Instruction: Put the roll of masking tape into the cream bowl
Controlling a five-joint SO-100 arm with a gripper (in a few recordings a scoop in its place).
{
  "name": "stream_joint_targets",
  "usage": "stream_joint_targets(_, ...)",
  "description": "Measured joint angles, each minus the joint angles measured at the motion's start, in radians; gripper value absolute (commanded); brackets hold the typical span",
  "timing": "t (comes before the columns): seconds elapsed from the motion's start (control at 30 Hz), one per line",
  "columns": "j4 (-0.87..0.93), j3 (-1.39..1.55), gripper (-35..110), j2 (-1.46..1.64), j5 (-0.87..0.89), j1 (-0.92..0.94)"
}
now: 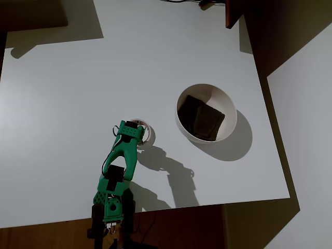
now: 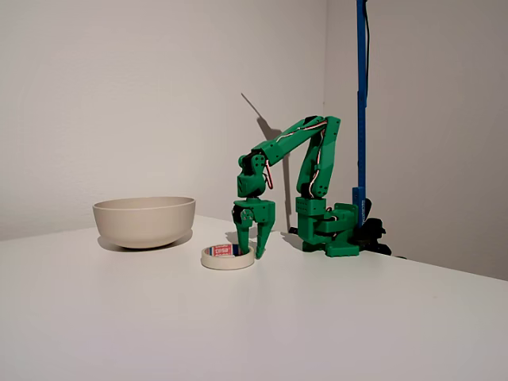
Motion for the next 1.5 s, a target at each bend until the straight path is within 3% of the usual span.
stream_joint_targets(0.53,-0.077,0.000,-8,0.031,0.021,-0.044)
stream_joint_targets(0.87,0.149,-0.032,-8,0.537,0.021,-0.034)
stream_joint_targets(1.1,0.187,-0.103,-8,0.802,0.032,0.075)
stream_joint_targets(1.5,0.071,-0.262,-8,0.861,-0.020,0.414)
